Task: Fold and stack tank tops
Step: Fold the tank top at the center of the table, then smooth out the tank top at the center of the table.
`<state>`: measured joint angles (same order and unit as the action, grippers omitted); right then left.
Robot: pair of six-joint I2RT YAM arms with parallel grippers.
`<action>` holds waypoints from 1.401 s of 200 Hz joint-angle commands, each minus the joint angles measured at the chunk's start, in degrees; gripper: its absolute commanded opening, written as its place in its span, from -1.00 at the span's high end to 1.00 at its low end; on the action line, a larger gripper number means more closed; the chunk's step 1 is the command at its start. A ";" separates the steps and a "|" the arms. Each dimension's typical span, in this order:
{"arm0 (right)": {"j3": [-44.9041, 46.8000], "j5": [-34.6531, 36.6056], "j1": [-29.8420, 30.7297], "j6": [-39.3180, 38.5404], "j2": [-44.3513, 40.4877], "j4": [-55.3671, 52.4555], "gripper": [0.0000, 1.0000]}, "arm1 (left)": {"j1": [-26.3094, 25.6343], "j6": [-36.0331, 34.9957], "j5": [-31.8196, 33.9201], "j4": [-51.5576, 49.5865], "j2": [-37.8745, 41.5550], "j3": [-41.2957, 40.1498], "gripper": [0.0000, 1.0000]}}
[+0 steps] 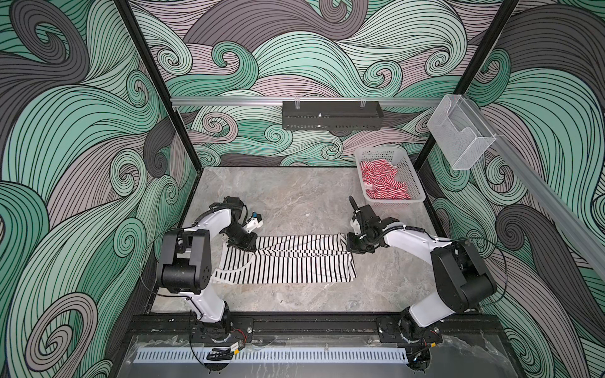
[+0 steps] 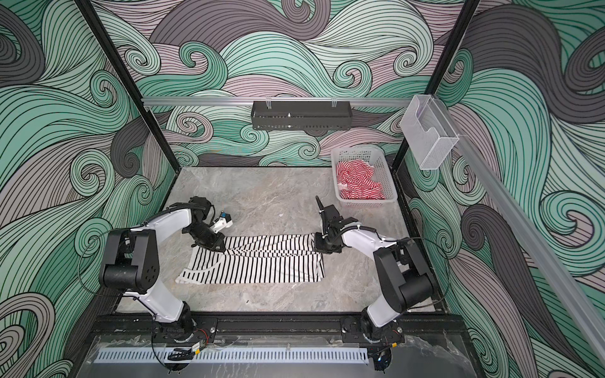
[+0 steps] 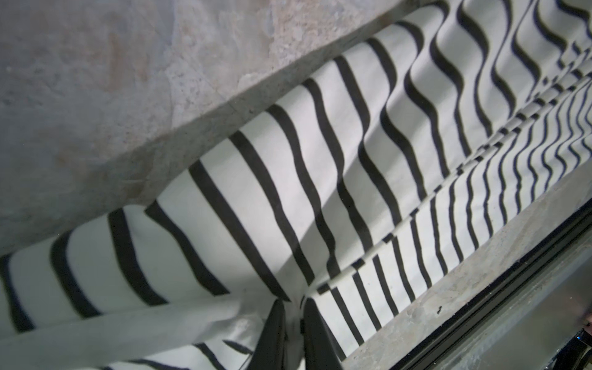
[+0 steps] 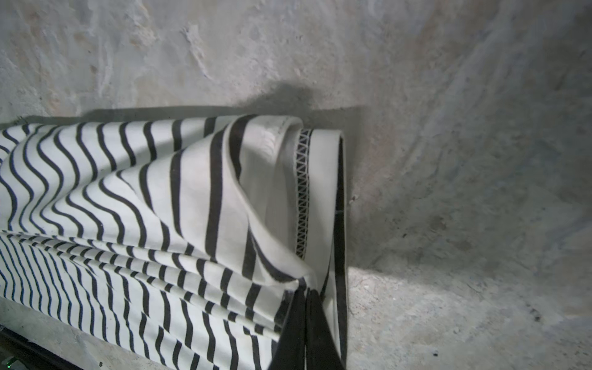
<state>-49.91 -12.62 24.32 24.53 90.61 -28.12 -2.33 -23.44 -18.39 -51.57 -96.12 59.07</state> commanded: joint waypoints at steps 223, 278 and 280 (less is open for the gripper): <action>-0.39 8.64 5.92 3.93 7.18 0.26 0.61 | 5.68 0.34 30.77 17.18 -1.76 -5.19 -0.09; 2.67 6.97 5.91 3.22 -1.18 -2.00 0.60 | 7.86 2.22 32.85 13.79 -5.66 0.35 -0.04; 2.70 6.75 5.92 3.28 -1.63 -2.00 0.60 | 7.91 2.32 32.62 13.67 -5.26 0.52 -0.04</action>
<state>-48.95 -6.28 30.04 28.34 92.88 -24.97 4.40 -22.26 11.60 -34.96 -99.74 58.78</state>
